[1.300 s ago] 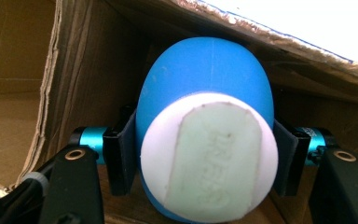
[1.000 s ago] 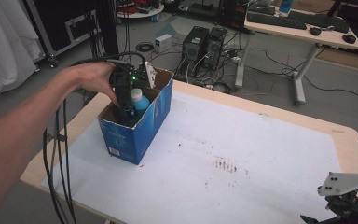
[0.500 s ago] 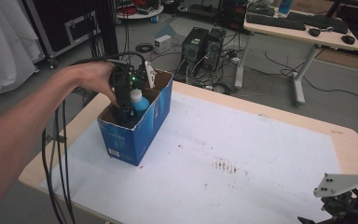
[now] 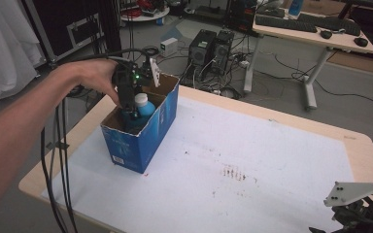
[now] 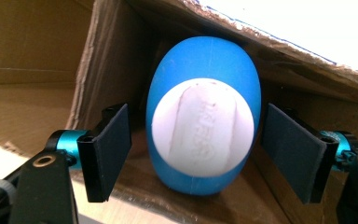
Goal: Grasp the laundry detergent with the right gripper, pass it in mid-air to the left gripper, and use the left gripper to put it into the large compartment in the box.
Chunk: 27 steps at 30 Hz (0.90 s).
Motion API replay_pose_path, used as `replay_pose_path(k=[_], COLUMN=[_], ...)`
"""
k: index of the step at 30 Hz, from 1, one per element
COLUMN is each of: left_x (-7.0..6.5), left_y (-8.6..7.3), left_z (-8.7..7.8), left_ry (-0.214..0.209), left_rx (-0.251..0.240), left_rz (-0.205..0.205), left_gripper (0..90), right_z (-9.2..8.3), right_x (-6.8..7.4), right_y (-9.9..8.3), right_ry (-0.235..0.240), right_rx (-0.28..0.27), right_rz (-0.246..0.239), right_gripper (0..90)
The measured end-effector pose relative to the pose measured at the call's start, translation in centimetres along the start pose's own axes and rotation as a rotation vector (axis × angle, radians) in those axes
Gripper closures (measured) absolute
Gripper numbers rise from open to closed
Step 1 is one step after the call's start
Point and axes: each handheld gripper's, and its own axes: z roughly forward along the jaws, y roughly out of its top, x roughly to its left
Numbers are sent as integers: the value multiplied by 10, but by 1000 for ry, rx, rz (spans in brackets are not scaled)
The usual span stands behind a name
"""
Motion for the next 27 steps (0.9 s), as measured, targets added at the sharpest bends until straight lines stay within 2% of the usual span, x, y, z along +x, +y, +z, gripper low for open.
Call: replay_pose_path(k=[5, 12, 19, 27], left_x=[0, -5, -19, -42], left_y=[2, 10, 33, 73], left_z=[-11, -29, -48, -61], left_ry=[13, 43, 73, 90], left_rx=[3, 8, 7, -15], left_rz=[0, 24, 89, 189], left_gripper=[247, 247, 247, 247], right_z=[0, 0, -1, -4], right_x=[1, 1, 1, 2], right_y=[1, 2, 6, 9], right_ry=[0, 0, -3, -6], right_rx=[-1, 3, 2, 6], right_rz=[1, -4, -10, -15], right_gripper=[135, 135, 135, 135])
